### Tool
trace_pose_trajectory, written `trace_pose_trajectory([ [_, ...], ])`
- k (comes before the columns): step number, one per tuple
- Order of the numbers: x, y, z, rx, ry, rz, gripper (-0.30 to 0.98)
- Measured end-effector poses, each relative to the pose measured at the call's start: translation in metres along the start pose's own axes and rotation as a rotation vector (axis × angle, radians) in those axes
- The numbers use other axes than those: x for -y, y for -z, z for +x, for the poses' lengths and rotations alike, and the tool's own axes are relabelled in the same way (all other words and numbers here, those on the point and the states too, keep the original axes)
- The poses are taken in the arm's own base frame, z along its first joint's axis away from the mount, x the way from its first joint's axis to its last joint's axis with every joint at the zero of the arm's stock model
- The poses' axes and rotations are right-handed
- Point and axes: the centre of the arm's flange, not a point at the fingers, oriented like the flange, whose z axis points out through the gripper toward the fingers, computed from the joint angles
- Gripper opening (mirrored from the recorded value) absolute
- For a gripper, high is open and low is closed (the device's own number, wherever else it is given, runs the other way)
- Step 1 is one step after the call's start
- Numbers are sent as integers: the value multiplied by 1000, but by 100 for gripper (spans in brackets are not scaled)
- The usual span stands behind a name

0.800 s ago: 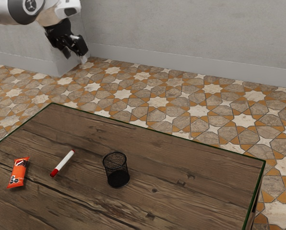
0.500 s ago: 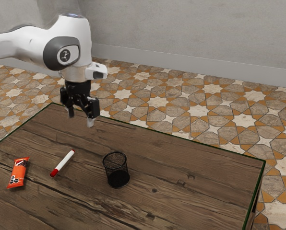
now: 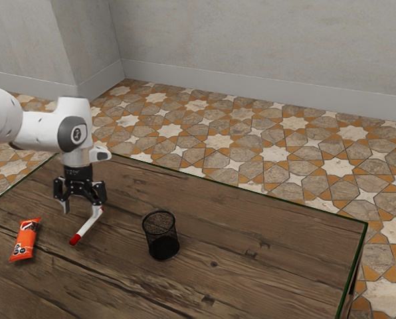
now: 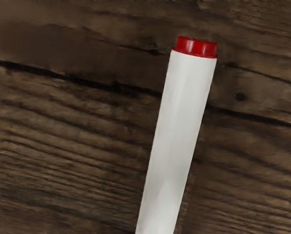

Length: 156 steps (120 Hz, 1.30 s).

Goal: Put the marker into the pen holder.

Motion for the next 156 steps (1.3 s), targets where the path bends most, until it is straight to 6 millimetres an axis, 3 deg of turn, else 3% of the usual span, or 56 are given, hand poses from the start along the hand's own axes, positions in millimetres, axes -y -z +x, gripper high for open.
trace_pose_trajectory([
  [19,2,-13,19,-2,-7,-15,68],
  [48,-5,-23,25,-7,-42,-21,68],
  [70,-12,-20,26,-24,-70,-15,30],
  [83,-12,-20,27,-27,-78,-17,14],
  [130,-11,-26,29,-36,-87,-21,-4],
  [134,-12,-17,27,-52,-90,-20,-5],
  [140,-23,19,11,-117,-124,2,-7],
  [151,-71,89,-48,-297,-269,88,-8],
  [156,-94,106,-79,-384,-345,137,-9],
])
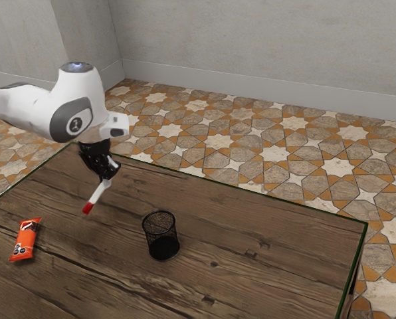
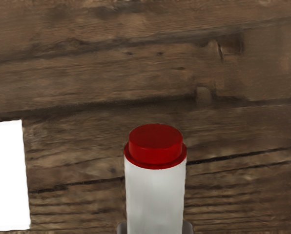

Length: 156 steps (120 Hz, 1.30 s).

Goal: Put the marker into the pen holder.

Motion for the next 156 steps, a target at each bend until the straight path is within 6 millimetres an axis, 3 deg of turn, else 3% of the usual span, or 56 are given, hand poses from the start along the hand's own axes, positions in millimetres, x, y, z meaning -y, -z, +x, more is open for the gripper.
trace_pose_trajectory([
  [13,-62,58,-31,-234,-151,85,-10],
  [24,-105,91,-54,-395,-215,127,-10],
  [36,-132,84,-69,-493,-221,122,-10],
  [49,-153,67,-64,-554,-208,79,-10],
  [76,-167,36,-49,-598,-145,-11,-8],
  [91,-157,7,-41,-572,-89,-41,-7],
  [112,-158,-5,-38,-568,-55,-66,-6],
  [128,-158,-1,-37,-577,-42,-70,24],
  [136,-150,29,-32,-619,-19,-56,36],
  [140,-137,48,-26,-639,12,-47,41],
  [142,-127,67,-17,-654,47,-47,43],
  [144,-116,92,-2,-670,86,-50,45],
  [149,-90,180,35,-713,167,-57,49],
  [156,-61,285,51,-722,240,-66,54],
])
